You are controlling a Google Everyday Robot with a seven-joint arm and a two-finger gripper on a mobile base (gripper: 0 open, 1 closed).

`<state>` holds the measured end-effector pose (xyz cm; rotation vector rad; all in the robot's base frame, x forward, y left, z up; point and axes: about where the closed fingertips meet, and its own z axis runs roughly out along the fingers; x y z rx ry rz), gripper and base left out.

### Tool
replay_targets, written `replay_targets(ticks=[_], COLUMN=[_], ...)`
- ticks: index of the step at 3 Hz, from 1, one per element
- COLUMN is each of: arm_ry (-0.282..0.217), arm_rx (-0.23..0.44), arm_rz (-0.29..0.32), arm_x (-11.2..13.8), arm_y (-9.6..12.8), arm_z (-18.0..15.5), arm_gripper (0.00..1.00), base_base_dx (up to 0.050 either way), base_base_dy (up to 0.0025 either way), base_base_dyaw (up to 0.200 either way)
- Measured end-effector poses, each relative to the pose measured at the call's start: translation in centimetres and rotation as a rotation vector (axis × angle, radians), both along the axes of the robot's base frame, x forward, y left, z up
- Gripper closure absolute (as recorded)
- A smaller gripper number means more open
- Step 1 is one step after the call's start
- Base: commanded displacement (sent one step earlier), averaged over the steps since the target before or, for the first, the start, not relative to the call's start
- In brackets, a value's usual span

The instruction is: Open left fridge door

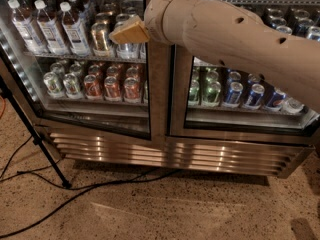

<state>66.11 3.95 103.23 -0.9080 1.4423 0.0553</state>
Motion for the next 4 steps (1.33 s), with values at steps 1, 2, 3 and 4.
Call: replay_targets(ticks=[1,2,3,4], arm_ry=[0.03,0.03,0.017,0.018], arm_rx=[-0.007,-0.007,0.03,0.03], arm_rz=[0.007,0.006,0.026,0.026], arm_x=[-0.8,-0.9,-1.0,-1.0], arm_y=[0.0,0.0,1.4,1.3], arm_z=[-0.8,-0.4,0.7,0.4], arm_gripper=[0.0,0.0,0.0,0.0], base_base_dx=[0.0,0.0,0.0,0.0], base_base_dy=[0.0,0.0,0.0,0.0], base_base_dyaw=[0.0,0.0,0.0,0.0])
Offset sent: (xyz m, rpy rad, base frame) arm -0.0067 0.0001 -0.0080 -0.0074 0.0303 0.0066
